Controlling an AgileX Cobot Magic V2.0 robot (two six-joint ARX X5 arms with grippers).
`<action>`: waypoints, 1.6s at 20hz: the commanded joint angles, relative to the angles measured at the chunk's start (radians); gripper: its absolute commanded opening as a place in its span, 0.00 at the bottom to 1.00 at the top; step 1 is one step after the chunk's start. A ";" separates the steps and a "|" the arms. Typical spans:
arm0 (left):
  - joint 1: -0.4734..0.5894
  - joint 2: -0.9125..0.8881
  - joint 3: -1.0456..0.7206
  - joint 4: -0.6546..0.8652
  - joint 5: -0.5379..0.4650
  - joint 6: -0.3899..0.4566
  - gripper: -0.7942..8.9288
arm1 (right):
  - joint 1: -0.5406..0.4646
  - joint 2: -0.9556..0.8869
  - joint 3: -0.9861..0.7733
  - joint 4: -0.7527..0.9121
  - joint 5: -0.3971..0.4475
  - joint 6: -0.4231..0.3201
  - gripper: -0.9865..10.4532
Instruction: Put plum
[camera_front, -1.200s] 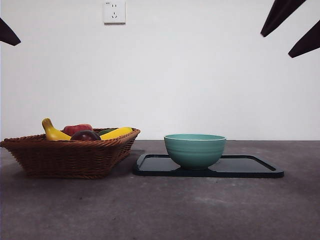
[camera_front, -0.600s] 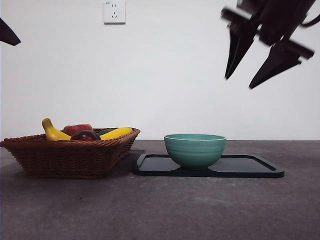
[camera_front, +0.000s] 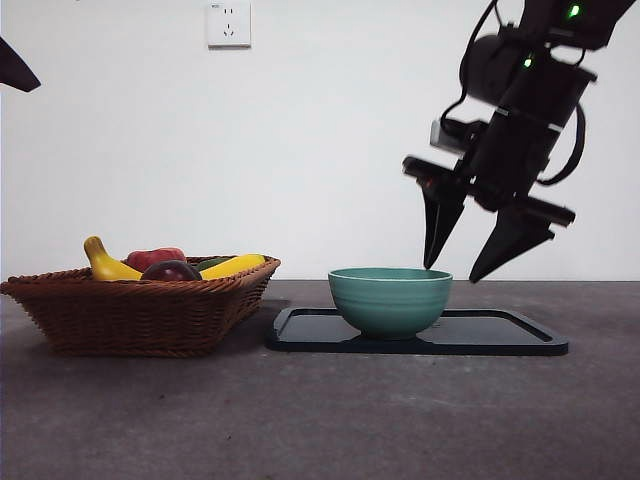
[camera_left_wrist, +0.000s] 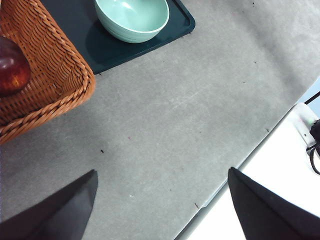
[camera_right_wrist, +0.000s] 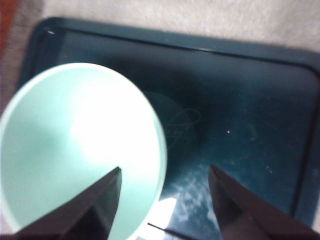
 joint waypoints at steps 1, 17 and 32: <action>-0.004 0.006 0.023 0.003 0.006 0.013 0.50 | 0.006 0.039 0.023 0.024 0.004 -0.012 0.33; -0.004 0.006 0.023 0.003 0.006 0.013 0.50 | 0.006 0.002 0.045 0.105 -0.004 0.003 0.10; -0.004 0.006 0.023 0.003 0.006 0.013 0.50 | 0.124 -0.500 0.027 -0.284 0.043 -0.114 0.09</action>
